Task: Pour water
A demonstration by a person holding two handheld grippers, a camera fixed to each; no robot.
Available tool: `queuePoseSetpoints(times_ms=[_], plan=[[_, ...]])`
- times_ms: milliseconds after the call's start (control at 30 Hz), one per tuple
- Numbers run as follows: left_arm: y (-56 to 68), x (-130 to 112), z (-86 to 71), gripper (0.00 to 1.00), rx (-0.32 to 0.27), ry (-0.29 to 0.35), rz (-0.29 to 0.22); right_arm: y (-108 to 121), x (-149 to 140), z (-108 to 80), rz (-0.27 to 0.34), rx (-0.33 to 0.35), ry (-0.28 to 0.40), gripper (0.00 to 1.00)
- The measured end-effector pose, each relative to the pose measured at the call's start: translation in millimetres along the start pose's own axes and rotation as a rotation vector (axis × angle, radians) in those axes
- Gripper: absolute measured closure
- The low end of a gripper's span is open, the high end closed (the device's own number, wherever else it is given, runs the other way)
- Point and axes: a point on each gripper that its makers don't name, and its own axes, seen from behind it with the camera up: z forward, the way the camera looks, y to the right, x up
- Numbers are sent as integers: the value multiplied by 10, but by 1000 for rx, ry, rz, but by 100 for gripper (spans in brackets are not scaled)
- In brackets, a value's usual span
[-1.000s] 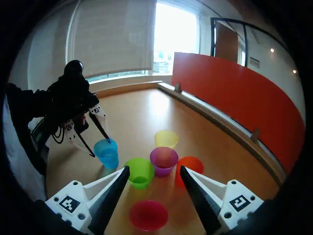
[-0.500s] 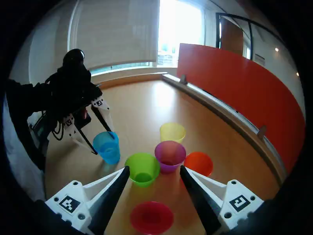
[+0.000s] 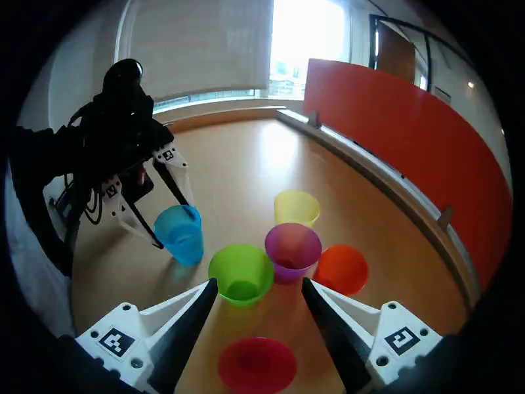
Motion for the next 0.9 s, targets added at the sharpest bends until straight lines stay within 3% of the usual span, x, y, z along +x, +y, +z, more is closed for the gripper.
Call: queuePoseSetpoints(times_ms=[900], plan=[[11,19,139,15,9,21,5,-117,-99,170,-4,22,-68,0]])
